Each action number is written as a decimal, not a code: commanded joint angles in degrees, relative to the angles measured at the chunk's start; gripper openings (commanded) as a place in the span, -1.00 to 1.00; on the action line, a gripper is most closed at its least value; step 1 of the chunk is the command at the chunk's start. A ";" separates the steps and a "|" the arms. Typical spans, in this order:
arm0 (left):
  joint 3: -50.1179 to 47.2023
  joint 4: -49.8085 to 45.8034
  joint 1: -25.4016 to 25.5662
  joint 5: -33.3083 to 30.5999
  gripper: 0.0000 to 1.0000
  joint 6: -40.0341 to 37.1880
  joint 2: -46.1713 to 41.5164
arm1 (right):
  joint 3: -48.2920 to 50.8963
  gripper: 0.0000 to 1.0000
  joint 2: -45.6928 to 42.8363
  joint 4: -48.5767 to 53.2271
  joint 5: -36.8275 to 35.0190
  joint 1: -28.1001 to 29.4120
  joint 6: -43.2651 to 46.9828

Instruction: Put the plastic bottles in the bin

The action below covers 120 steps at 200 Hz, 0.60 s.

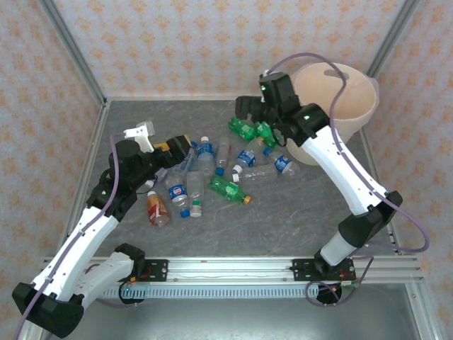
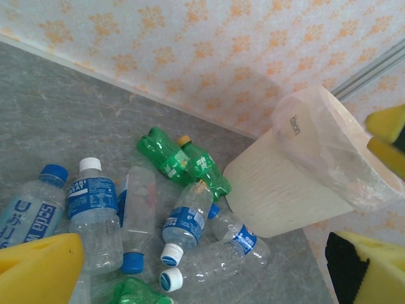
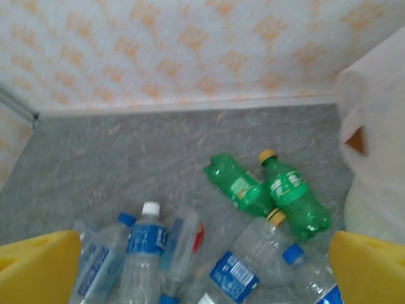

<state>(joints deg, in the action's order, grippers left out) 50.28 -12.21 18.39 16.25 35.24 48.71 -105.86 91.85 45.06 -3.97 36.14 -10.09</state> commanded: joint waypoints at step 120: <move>-1.63 -11.91 0.59 -8.87 0.98 -6.72 -11.52 | 4.94 0.99 12.12 1.79 3.20 10.11 9.20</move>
<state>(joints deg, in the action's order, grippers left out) 49.32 -21.58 18.39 9.69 29.87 38.63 -101.19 102.13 44.75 -5.48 45.63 -2.96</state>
